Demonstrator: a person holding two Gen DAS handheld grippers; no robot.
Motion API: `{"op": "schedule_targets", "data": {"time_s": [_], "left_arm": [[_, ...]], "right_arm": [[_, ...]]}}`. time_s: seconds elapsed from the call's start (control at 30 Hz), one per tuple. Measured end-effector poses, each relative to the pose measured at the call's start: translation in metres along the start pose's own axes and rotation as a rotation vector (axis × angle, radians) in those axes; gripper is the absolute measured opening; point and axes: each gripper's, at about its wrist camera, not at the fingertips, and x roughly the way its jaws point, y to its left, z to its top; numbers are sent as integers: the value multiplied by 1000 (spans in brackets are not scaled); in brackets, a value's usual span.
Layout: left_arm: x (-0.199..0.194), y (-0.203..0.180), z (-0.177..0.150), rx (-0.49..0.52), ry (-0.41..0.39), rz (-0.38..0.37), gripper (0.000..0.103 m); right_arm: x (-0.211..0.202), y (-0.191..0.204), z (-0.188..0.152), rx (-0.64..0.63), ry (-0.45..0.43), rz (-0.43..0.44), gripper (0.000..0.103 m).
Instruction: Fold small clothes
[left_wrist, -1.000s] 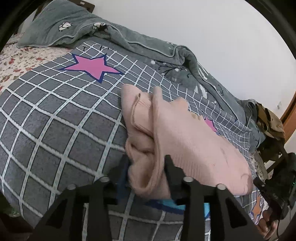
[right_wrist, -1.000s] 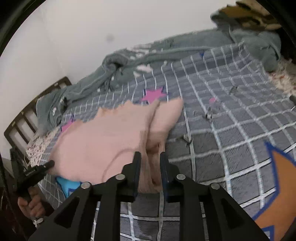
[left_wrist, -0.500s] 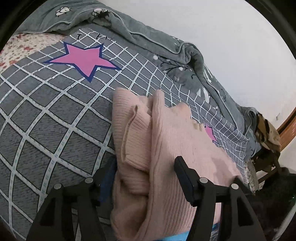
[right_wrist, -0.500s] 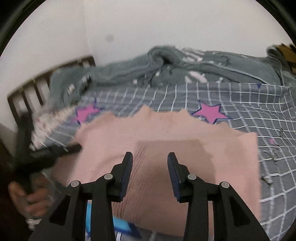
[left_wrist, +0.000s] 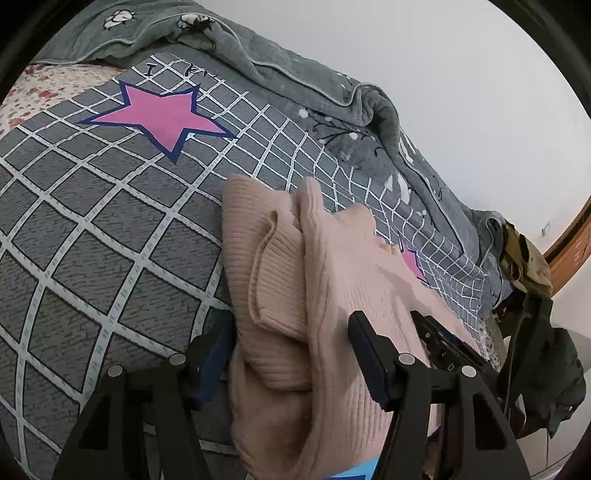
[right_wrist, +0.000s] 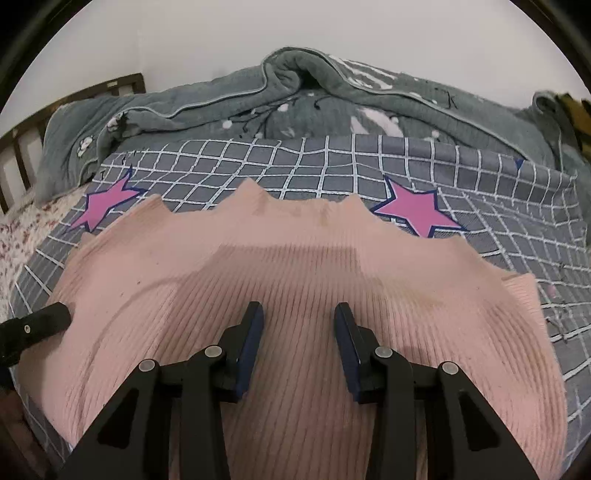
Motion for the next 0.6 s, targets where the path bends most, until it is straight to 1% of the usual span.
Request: {"op": "schedule_targets", "data": {"time_s": [0.1, 0.23, 0.33, 0.4, 0.43, 0.53, 0.6], "left_arm": [[1, 0, 0, -11, -4, -1, 61], [3, -3, 2, -17, -8, 9, 61], [4, -8, 2, -5, -14, 30, 61], [6, -10, 3, 9, -17, 43, 61], [7, -12, 3, 16, -19, 50, 61], [7, -13, 2, 22, -26, 62, 61], [7, -13, 1, 14, -31, 62, 61]], "right_arm": [[-6, 3, -6, -17, -13, -12, 38], [-30, 12, -26, -90, -49, -36, 38], [-46, 12, -38, -108, -63, -34, 39], [-58, 9, -46, -112, -73, -5, 40], [-66, 7, -53, -117, -73, 26, 40], [-76, 2, -71, -139, -44, 97, 40], [-84, 3, -85, -175, -52, 114, 40]]}}
